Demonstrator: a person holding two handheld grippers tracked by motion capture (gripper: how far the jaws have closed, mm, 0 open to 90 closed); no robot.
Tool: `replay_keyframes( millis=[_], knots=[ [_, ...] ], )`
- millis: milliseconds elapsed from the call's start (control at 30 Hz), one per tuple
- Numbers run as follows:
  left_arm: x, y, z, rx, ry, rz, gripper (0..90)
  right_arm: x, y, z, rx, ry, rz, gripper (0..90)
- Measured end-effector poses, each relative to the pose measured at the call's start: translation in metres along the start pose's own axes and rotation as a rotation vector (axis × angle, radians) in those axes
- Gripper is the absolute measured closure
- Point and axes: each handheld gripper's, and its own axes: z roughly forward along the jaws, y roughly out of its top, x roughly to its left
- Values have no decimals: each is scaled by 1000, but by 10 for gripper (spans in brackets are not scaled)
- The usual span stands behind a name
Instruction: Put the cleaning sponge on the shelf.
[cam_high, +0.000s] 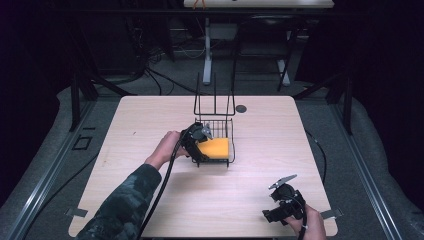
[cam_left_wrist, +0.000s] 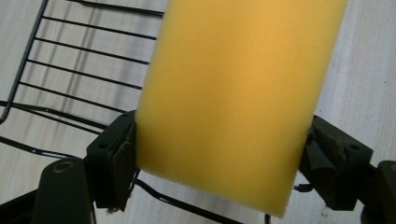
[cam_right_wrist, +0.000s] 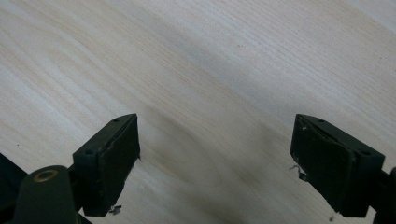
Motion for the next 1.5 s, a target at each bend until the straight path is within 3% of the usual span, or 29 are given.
replay_keyframes(
  millis=[967,1167,1500],
  knots=[
    [3,0,3,17,5,-57,126,1,0,-1,-9,4,-2,152],
    [3,-2,-4,0,13,-57,79,0,-1,-1,-11,4,-3,152],
    [-1,-9,-21,-70,33,-75,30,1,0,-1,-7,2,1,152]
  ],
)
